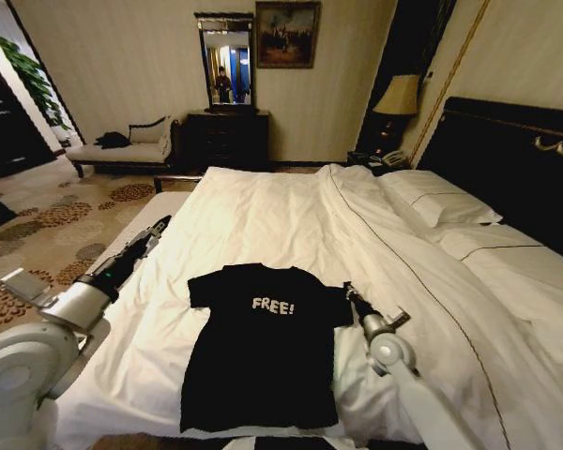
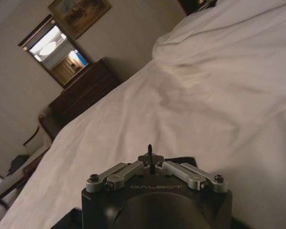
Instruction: Fold the clothes on the bed.
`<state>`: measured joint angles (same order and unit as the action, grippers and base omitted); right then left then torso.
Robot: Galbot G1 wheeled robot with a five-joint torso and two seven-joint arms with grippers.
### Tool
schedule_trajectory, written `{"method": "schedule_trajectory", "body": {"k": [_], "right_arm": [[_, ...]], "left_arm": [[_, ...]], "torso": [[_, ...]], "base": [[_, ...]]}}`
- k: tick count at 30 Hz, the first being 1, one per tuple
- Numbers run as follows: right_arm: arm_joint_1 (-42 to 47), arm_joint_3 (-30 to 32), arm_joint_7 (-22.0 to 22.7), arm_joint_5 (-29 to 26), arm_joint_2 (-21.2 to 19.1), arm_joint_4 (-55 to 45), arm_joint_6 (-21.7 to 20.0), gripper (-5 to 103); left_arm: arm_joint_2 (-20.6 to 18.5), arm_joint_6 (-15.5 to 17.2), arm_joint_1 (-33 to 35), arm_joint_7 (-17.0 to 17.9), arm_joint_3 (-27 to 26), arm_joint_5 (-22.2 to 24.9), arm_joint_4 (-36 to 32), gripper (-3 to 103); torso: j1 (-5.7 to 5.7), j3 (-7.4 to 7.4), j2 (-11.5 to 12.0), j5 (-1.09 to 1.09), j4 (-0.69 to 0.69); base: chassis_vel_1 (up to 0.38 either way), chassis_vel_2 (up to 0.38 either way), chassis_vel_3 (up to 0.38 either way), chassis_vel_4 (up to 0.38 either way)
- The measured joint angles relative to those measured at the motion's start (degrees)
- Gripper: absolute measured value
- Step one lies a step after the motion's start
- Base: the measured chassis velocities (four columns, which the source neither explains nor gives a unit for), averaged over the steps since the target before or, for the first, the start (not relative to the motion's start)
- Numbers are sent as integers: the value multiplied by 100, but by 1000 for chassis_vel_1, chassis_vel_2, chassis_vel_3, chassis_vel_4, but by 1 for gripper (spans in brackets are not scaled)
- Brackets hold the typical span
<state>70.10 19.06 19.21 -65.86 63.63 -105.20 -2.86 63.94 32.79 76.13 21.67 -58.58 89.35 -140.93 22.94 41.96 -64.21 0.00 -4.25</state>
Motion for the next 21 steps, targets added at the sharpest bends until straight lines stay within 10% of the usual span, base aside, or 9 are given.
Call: {"method": "schedule_trajectory", "body": {"k": [21], "right_arm": [[-917,-1143,97,48,477,733,-52,0]], "left_arm": [[187,72,296,64,-62,-164,-164,100]], "torso": [[0,0,0,-1,-1]], "base": [[0,0,0,0]]}}
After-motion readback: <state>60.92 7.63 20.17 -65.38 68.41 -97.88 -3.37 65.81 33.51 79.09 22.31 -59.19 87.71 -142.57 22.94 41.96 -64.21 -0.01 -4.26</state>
